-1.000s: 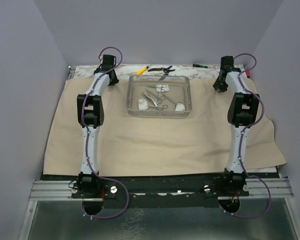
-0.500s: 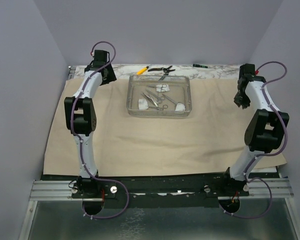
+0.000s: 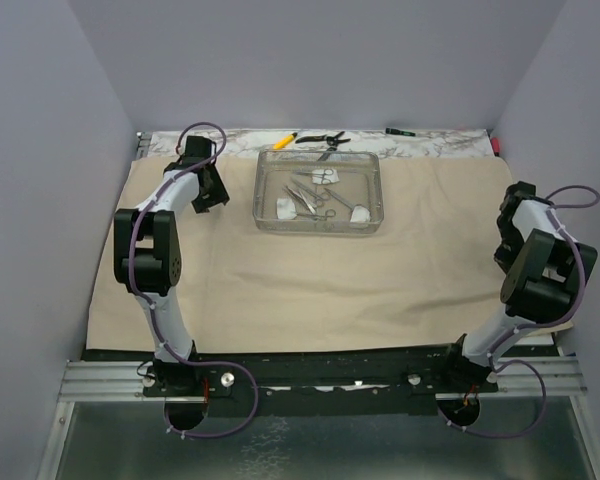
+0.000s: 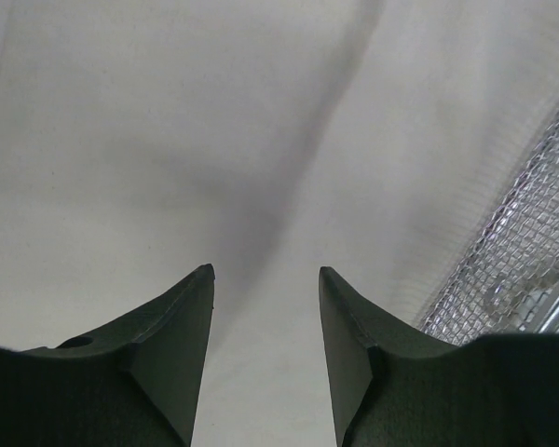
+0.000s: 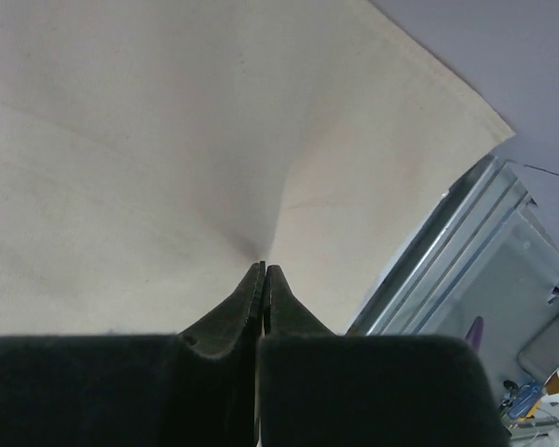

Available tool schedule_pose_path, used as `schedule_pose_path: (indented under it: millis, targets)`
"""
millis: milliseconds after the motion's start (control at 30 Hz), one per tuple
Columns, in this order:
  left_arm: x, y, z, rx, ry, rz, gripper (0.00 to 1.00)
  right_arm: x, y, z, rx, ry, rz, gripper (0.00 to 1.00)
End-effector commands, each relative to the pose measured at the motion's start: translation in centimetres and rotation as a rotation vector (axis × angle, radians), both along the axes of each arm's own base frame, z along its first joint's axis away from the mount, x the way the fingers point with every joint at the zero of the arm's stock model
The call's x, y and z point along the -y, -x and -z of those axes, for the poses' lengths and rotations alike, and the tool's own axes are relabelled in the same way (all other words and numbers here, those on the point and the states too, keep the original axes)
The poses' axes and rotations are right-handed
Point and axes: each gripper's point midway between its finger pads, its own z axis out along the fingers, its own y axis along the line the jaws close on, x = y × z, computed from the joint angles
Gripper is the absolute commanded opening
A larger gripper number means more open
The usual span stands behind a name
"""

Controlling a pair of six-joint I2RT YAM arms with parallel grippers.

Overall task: Open and lay out the surgical kit
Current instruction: Smooth out the surgical kit at the center of the board.

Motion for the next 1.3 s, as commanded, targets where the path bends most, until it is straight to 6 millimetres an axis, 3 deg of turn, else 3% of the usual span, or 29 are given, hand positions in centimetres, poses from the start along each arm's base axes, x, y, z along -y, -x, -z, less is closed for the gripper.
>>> schedule_pose_path:
  millis: [0, 133, 333, 533, 667, 867, 1000, 1167, 1267]
  targets:
    - [0.0, 0.4, -2.1, 0.071, 0.03, -0.03, 0.5, 1.5, 3.2, -0.4, -0.033, 0.001, 0.103, 0.01]
    - [0.1, 0.5, -2.1, 0.071, 0.033, -0.019, 0.5, 2.7, 5.1, 1.3, -0.066, -0.038, 0.161, 0.01]
    - [-0.1, 0.0, -1.4, 0.06, 0.034, -0.017, 0.5, 4.2, 4.9, 3.8, -0.159, -0.064, 0.153, 0.01]
    - [-0.7, -0.6, -1.5, 0.069, 0.023, -0.032, 0.5, 4.1, 6.4, 5.4, -0.224, -0.09, 0.129, 0.01]
    - [-1.2, -0.7, -1.3, 0.065, 0.017, -0.046, 0.5, 3.8, 8.3, 5.3, -0.289, -0.073, 0.116, 0.01]
    - [-1.8, -0.9, -0.9, 0.057, 0.018, -0.044, 0.49, 4.4, 10.0, 3.5, -0.378, -0.006, 0.135, 0.01]
    - [-1.5, -0.8, -1.0, 0.059, 0.026, -0.027, 0.49, 5.2, 10.0, 1.7, -0.357, 0.061, 0.148, 0.01]
    - [-2.8, -0.7, -1.3, 0.064, 0.035, -0.052, 0.49, 4.5, 8.2, -0.7, -0.224, 0.124, 0.168, 0.01]
    - [-3.0, -0.5, -1.6, 0.068, 0.037, -0.061, 0.5, 2.8, 6.0, -2.5, -0.141, 0.161, 0.123, 0.01]
